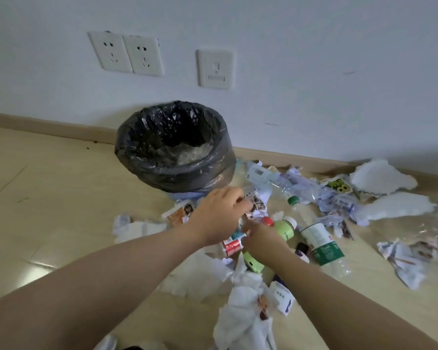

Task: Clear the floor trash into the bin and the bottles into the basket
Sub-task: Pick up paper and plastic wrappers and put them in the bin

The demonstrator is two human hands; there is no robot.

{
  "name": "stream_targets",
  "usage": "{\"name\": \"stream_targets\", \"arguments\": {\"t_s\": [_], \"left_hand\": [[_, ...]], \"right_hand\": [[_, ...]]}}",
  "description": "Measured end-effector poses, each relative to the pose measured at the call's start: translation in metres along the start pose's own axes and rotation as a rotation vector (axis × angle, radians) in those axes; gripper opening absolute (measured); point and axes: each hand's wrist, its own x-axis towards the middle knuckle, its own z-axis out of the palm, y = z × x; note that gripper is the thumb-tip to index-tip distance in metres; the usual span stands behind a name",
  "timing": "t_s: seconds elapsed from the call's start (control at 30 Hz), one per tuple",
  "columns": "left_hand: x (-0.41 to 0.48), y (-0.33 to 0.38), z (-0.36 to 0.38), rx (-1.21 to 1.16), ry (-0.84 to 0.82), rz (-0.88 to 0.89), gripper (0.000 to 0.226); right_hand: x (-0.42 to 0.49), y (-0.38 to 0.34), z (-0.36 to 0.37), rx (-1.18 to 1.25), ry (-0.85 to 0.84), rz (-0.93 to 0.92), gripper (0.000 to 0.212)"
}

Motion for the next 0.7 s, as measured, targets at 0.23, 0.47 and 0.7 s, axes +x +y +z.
{"name": "stream_targets", "arguments": {"t_s": [0.23, 0.47, 0.7], "left_hand": [[-0.065, 0.032, 0.036, -0.149, -0.634, -0.166, 0.038], [-0.122, 0.018, 0.056, -0.051, -0.927, 0.011, 0.069], [-0.131, 0.01, 0.067, -0.005, -1.063, -0.013, 0.086]], "right_hand": [[-0.072, 0.039, 0.059, -0.317, -0.164, -0.194, 0.029], [-0.107, 0.091, 0.124, -0.713, -0.117, -0.737, 0.03], [-0.115, 0.11, 0.182, -1.143, -0.428, -0.659, 0.079]]}}
